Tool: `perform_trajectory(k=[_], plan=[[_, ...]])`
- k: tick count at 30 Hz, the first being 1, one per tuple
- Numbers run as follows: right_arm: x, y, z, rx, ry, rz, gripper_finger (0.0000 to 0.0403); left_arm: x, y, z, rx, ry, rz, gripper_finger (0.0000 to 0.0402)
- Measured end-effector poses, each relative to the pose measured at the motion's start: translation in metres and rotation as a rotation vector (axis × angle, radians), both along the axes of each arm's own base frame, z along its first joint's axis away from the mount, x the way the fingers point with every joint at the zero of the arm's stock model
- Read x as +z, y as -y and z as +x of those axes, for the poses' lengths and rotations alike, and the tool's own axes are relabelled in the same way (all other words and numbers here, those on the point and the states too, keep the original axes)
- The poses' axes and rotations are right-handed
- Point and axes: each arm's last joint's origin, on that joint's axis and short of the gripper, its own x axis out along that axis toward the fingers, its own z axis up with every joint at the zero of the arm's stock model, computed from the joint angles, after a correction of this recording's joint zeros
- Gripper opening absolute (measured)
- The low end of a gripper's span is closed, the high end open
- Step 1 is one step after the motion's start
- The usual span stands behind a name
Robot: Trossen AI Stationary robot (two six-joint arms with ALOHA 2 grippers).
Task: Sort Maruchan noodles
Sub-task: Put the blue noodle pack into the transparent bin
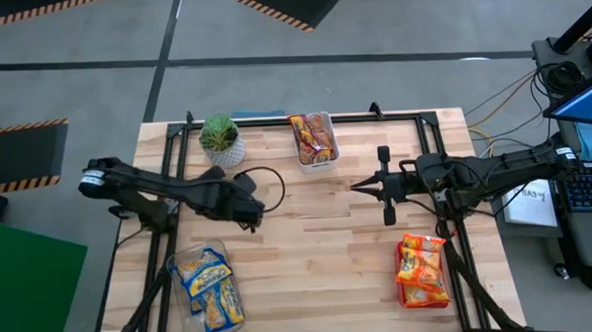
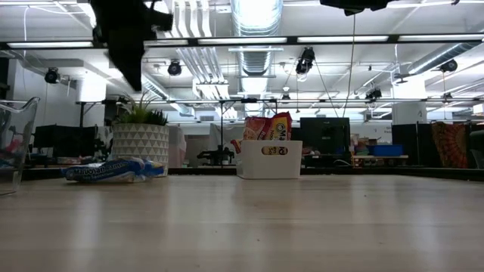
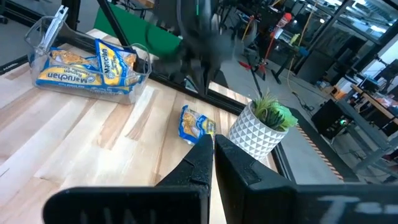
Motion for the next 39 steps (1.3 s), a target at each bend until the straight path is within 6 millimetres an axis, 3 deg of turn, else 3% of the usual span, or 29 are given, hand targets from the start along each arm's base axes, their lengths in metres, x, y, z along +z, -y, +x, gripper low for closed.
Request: perform_trajectory(k=[5,11,16,24,27,31,39], plan=[[-0.001,0.0,0.0,-0.004,-0.012,0.019,0.0009,0.037,0.024,0.0,-0.195,0.099,-0.009,0.0],[-0.002,0.0,-0.001,-0.008,-0.026,0.035,0.0009,0.043,0.031,0.005,-0.151,0.263,-0.053,0.0001],[-0.004,0.001,-0.005,-0.01,-0.062,0.036,0.0009,0.035,0.025,0.006,0.013,0.328,-0.096,0.0049],[0.002,0.003,-0.025,-0.022,-0.063,0.057,0.0009,0.02,0.01,0.005,0.254,0.397,-0.079,0.0212],[0.005,0.004,-0.032,-0.025,-0.054,0.078,0.0009,0.013,0.006,0.005,0.327,0.426,-0.071,0.0256],[0.005,0.004,-0.038,-0.027,-0.049,0.087,0.0009,-0.003,0.0,0.006,0.399,0.379,-0.067,0.0274],[0.004,0.004,-0.039,-0.026,-0.047,0.087,0.0009,-0.055,-0.015,0.017,0.46,0.244,-0.054,0.0267]])
